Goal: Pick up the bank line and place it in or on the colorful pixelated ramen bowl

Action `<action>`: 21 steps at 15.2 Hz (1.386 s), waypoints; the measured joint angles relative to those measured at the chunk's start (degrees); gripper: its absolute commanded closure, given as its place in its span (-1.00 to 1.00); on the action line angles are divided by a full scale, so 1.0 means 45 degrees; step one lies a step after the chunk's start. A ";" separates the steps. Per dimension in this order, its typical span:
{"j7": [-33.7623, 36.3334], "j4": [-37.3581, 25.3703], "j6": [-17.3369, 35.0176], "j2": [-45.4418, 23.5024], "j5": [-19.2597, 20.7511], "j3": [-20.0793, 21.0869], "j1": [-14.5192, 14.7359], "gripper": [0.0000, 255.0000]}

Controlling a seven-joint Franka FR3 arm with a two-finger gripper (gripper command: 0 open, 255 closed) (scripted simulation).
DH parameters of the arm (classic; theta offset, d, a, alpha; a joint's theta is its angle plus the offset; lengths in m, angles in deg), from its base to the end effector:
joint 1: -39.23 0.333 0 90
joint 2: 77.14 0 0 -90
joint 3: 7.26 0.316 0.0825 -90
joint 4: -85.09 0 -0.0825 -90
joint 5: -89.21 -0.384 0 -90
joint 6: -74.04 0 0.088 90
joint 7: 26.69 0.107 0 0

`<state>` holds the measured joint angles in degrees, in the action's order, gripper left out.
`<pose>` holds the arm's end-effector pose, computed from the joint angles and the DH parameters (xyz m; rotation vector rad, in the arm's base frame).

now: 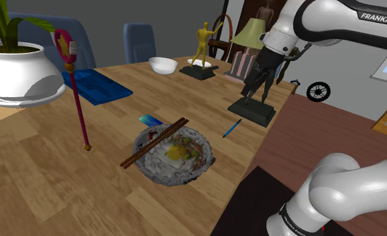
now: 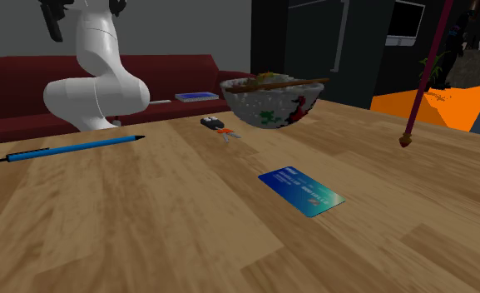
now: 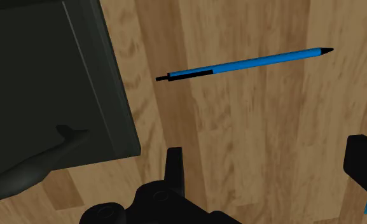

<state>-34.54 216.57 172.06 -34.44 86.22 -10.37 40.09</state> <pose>0.3325 -0.0140 0.6202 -3.0511 -0.1619 -0.2560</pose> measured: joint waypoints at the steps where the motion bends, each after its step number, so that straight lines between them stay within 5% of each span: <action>1: 0.0000 0.0000 0.0000 0.0000 0.0000 0.0000 0.0000 -1.00; 12: 0.2069 -0.1394 0.1970 -0.3305 -0.0400 0.2151 0.0683 -1.00; 21: 0.4067 -0.3798 0.3041 -0.6871 0.0317 0.3824 0.1078 -1.00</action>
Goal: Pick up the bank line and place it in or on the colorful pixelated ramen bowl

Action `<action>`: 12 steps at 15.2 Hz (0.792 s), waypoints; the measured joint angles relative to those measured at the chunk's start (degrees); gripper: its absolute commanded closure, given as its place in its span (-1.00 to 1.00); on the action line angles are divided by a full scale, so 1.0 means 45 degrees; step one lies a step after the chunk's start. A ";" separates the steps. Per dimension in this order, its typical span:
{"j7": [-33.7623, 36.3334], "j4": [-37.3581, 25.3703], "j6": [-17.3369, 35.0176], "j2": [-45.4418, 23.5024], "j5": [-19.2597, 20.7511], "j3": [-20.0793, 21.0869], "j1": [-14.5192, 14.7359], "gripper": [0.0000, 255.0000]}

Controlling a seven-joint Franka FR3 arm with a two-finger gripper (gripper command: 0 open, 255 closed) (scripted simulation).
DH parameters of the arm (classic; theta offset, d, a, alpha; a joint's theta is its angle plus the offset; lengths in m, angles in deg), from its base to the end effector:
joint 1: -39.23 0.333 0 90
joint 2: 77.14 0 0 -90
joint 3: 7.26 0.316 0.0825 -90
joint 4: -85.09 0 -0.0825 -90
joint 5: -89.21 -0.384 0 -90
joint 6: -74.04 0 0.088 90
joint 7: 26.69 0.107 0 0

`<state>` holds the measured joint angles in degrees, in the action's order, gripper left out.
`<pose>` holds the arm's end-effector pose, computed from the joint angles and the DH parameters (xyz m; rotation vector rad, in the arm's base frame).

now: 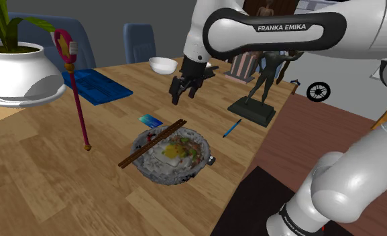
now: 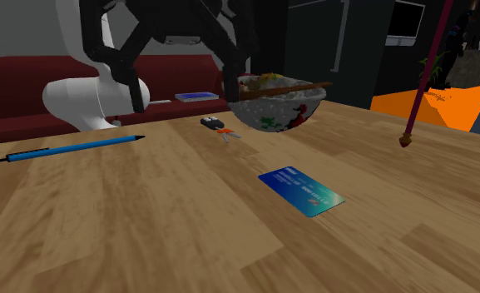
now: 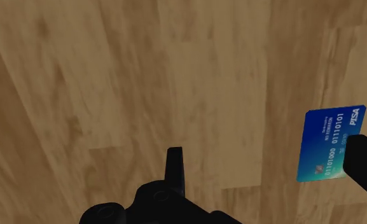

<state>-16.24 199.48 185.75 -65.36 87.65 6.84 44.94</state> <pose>0.4802 0.1843 0.5607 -3.1064 -0.2398 -0.2402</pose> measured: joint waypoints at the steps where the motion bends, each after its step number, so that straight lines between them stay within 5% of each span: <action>1: 0.0237 -0.0501 0.0013 -0.0539 0.0186 0.0166 0.0042 -1.00; 12: 0.2594 -0.4834 -0.0114 -0.5310 0.2319 0.1212 0.1146 -1.00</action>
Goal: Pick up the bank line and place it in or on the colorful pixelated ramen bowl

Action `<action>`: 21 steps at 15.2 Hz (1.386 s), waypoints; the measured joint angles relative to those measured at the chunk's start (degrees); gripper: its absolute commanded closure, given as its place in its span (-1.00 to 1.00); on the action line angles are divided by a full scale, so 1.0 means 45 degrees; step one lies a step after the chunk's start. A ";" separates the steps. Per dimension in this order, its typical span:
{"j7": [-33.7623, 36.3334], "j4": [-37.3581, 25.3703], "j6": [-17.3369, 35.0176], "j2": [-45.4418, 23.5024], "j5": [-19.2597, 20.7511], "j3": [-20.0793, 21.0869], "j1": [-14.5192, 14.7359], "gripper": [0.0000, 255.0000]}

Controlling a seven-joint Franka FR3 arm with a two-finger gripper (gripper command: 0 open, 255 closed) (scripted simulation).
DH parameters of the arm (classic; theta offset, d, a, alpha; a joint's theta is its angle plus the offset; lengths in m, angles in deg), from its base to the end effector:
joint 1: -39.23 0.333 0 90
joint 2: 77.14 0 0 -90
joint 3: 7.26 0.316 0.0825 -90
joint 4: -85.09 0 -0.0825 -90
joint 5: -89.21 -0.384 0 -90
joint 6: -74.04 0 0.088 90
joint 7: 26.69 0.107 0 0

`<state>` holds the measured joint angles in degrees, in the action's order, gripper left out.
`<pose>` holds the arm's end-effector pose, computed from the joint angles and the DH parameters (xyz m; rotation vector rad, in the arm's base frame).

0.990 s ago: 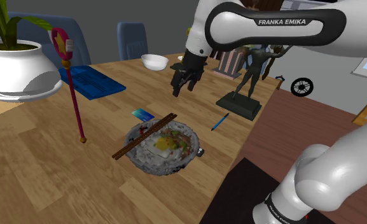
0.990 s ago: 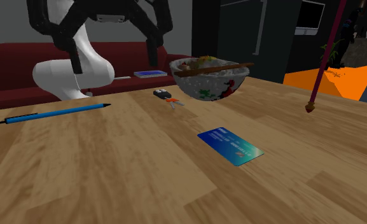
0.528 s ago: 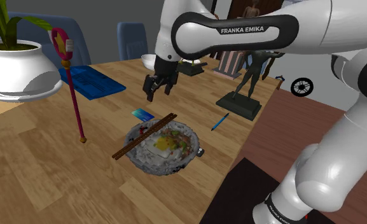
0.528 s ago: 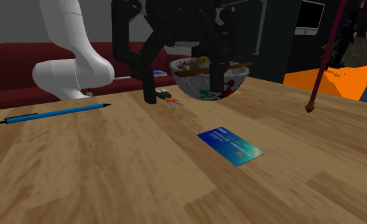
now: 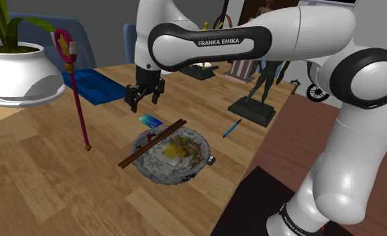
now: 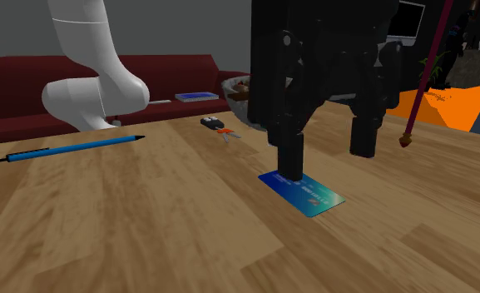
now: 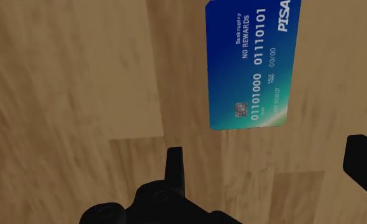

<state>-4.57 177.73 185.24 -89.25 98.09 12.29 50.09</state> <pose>0.5632 0.2981 0.5174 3.1060 0.2808 0.2296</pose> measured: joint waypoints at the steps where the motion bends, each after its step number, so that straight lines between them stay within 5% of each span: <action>1: 0.0058 0.0072 0.0141 -0.0079 0.0044 0.0004 0.0028 -1.00; 12: 0.0158 0.0574 0.0972 -0.0428 0.0209 -0.0052 0.0027 -1.00; 13: 0.0158 0.0574 0.0973 -0.0429 0.0210 -0.0052 0.0027 1.00; 21: 0.0151 0.0573 0.1008 -0.0397 0.0201 -0.0039 0.0031 1.00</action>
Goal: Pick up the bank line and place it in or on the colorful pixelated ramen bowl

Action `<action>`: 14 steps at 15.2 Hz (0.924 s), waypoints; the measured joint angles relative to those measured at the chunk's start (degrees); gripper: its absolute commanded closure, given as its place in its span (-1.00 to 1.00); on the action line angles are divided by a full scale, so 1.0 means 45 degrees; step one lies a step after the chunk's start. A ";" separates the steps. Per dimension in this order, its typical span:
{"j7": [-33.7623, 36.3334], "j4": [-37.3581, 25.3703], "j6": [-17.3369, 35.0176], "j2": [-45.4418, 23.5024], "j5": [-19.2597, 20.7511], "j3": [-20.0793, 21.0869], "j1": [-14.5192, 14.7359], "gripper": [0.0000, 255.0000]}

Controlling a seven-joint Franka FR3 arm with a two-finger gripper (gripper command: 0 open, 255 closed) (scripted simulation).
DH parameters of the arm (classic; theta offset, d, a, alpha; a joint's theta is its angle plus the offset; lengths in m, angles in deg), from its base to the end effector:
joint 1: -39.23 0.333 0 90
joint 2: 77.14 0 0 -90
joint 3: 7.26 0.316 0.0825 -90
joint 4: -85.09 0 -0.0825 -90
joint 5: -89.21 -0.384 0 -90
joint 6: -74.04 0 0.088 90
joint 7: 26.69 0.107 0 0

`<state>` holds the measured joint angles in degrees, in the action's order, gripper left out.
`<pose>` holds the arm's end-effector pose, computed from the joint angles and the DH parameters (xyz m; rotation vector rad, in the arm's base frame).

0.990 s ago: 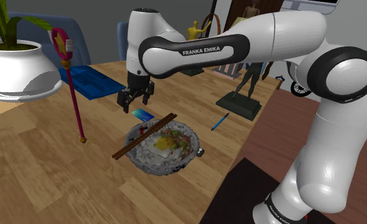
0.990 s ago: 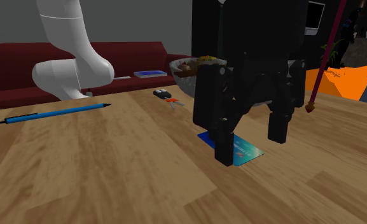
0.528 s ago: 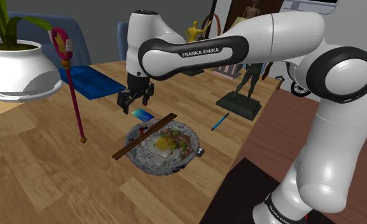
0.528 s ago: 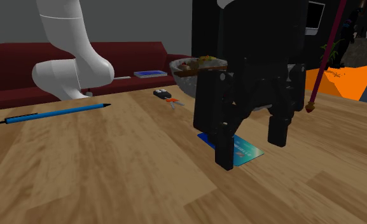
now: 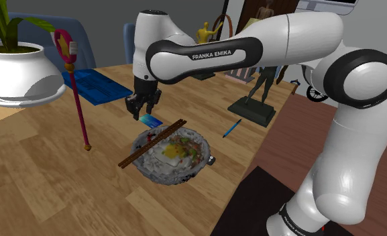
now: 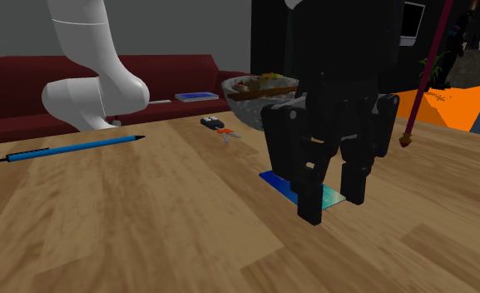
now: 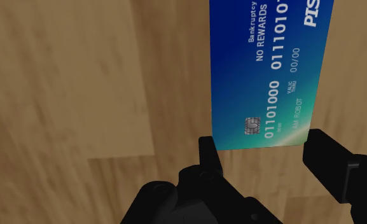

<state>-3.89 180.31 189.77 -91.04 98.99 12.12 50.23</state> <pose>0.5694 0.3014 0.4840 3.1071 0.2837 0.2375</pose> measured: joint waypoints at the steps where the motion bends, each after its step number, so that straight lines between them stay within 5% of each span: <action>1: -0.0002 -0.0011 -0.0011 -0.0007 0.0001 0.0000 0.0001 1.00; 14: -0.0195 -0.1742 -0.1845 0.0057 -0.0112 0.0043 0.0056 1.00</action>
<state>-4.76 172.47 181.47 -90.78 98.49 12.31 50.48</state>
